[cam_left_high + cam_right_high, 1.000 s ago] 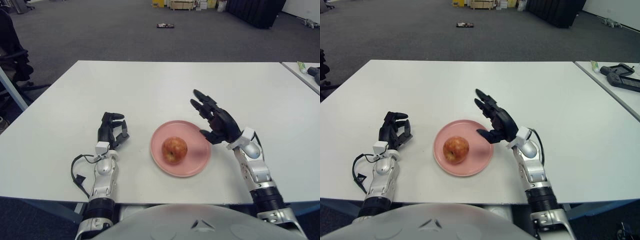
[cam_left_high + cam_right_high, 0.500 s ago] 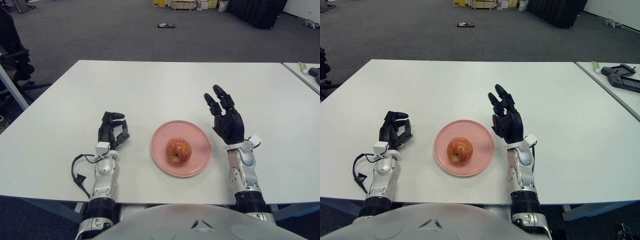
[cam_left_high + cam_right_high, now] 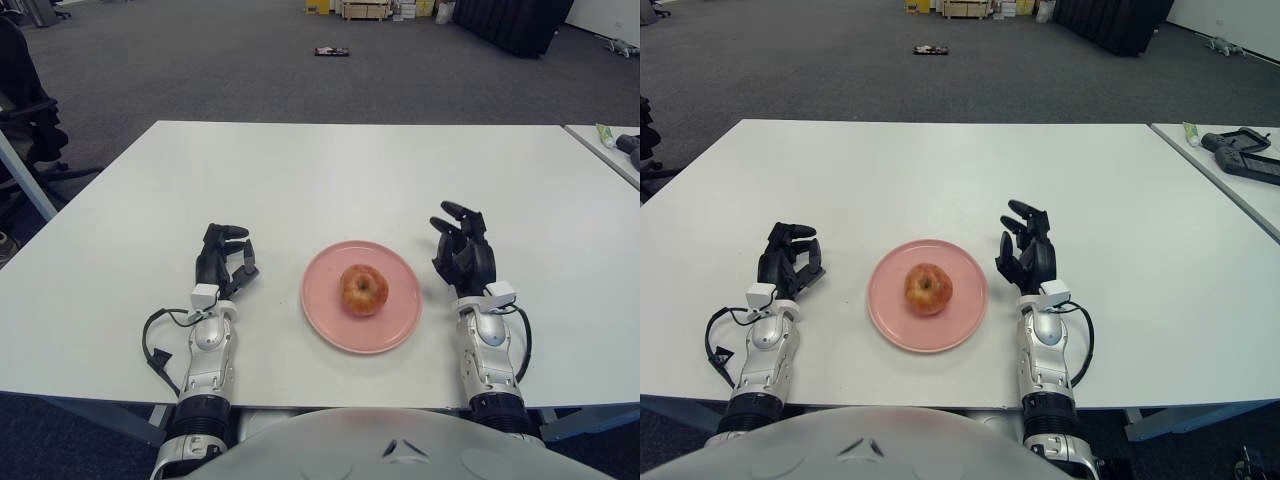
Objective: Put the apple into the plate.
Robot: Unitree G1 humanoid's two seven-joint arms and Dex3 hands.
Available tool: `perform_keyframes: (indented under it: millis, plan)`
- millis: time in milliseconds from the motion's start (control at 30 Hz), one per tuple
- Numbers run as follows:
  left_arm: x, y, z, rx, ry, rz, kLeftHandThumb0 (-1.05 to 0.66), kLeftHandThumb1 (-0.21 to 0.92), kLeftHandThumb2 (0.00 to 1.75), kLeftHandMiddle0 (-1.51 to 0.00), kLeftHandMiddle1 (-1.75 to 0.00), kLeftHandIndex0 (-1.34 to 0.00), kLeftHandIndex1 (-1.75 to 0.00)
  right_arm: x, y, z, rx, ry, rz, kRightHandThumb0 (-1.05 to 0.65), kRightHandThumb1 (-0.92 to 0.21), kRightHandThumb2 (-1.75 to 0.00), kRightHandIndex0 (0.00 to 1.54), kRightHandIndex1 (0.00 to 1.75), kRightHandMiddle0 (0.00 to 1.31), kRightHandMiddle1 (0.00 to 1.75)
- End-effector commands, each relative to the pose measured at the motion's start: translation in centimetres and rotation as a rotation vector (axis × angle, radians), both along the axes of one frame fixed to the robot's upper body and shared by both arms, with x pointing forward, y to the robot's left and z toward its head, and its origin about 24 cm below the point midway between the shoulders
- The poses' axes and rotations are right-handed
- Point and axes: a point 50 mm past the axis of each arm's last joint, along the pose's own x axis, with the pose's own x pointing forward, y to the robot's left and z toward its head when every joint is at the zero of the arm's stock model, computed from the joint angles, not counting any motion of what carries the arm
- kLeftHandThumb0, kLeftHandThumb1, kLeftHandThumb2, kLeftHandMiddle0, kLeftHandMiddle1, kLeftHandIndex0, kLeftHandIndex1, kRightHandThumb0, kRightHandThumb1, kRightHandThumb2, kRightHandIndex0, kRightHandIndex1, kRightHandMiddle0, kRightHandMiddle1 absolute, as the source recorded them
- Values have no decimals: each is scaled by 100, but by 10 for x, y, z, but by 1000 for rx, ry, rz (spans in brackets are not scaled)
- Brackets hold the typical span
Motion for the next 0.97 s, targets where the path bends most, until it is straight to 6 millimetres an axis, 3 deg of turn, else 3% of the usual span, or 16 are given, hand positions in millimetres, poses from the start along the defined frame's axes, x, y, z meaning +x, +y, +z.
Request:
perform_keyframes:
  millis: [0, 500, 933]
  plan:
    - [-11, -1, -18, -23, 97, 8, -40, 59, 99, -65, -175, -40, -175, 2, -3, -2, 2, 57, -50, -38, -82, -72, 29, 126, 20, 169]
    - [-11, 0, -18, -21, 103, 13, -40, 59, 98, -63, -175, -40, -175, 1, 0, -8, 15, 149, -97, -37, -74, -77, 45, 126, 29, 175]
    - [-12, 1, -18, -28, 108, 17, -40, 60, 97, -60, -175, -40, -175, 0, 0, -14, 11, 202, -119, -37, -77, -73, 48, 124, 28, 175]
